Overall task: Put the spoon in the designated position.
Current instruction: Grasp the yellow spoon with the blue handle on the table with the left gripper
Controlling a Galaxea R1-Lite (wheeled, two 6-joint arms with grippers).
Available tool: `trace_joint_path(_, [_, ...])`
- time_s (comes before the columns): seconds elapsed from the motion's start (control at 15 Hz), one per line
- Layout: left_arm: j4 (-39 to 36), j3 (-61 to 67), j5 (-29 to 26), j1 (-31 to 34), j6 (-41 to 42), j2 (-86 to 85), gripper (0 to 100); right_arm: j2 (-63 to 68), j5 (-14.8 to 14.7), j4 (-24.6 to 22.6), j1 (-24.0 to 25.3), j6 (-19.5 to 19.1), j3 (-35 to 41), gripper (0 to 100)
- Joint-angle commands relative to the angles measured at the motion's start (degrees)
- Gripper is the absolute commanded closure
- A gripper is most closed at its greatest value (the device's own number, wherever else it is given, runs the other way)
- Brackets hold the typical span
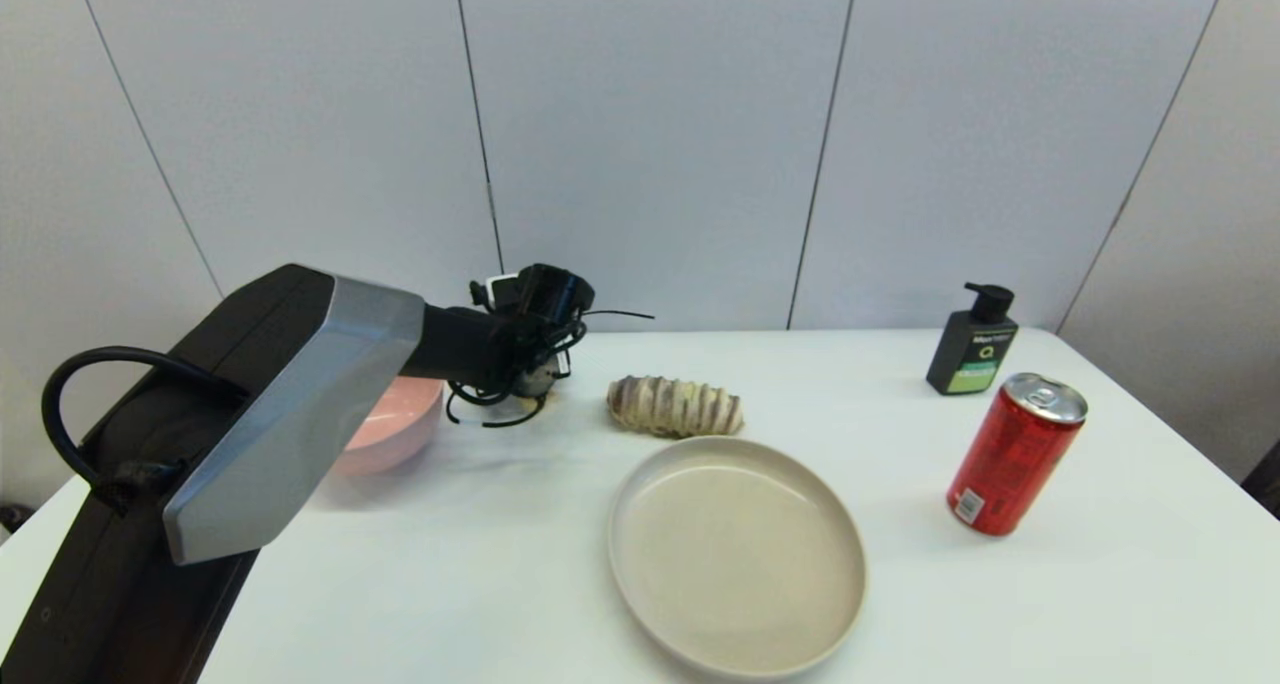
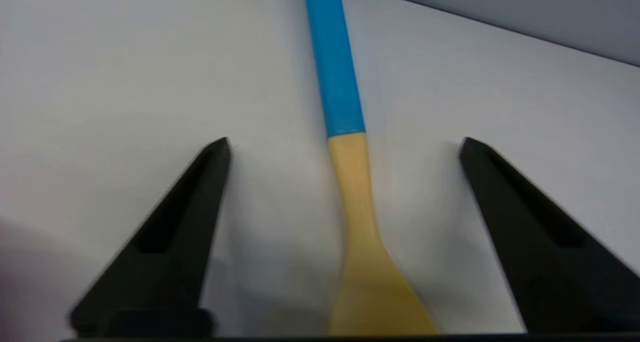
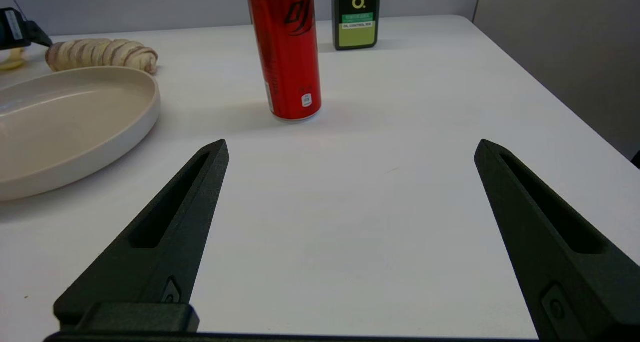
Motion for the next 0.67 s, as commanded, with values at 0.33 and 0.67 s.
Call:
trace_joint_path(0.33, [0.2, 1.2, -0.1, 0.0, -0.1, -0.4, 100, 0.1, 0.0, 0.0, 0.0, 0.0, 0.0, 0])
trace_joint_path(0.67, [0.2, 1.1, -0.1, -0.1, 0.1, -0.7, 100, 0.1, 0.0, 0.0, 0.0, 0.0, 0.0, 0])
